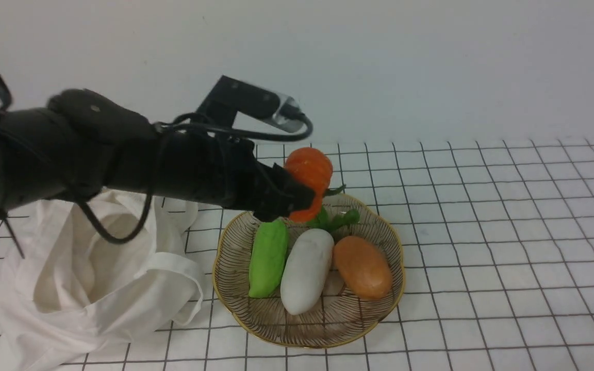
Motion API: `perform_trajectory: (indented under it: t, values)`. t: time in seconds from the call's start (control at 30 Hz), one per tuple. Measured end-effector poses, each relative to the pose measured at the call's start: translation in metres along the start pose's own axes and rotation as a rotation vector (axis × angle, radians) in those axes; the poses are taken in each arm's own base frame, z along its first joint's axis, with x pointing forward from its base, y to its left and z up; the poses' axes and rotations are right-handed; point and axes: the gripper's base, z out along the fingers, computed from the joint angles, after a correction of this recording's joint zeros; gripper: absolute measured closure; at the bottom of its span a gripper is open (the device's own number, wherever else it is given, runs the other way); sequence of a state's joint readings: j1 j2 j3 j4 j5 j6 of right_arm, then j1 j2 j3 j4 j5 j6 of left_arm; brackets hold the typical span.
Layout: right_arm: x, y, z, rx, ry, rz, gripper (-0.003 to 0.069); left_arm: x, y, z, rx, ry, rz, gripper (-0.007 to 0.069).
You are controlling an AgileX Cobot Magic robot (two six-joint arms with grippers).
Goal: Take vegetables from bag on white checkered tablecloth place on plate.
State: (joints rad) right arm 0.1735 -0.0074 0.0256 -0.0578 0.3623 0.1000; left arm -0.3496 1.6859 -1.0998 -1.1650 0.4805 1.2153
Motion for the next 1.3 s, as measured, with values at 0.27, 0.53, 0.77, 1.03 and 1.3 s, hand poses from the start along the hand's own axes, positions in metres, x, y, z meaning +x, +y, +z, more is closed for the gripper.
perform_trajectory:
  t: [0.27, 0.53, 0.77, 1.03, 1.3]
  values:
    - [0.000, 0.000, 0.000, 0.000, 0.000, 0.000, 0.0673, 0.020, 0.030, 0.041, -0.141, -0.027, -0.119, 0.0230]
    - [0.000, 0.000, 0.000, 0.000, 0.000, 0.000, 0.0673, 0.034, 0.034, 0.061, -0.101, -0.022, -0.058, 0.0230]
    - [0.000, 0.000, 0.000, 0.000, 0.000, 0.000, 0.0673, 0.033, 0.030, 0.063, -0.048, -0.032, -0.051, 0.0113]
    - [0.000, 0.000, 0.000, 0.000, 0.000, 0.000, 0.0673, 0.022, 0.027, 0.050, -0.075, -0.066, -0.044, 0.0017]
    - [0.000, 0.000, 0.000, 0.000, 0.000, 0.000, 0.0673, -0.032, -0.001, -0.043, -0.170, -0.262, -0.005, 0.0496]
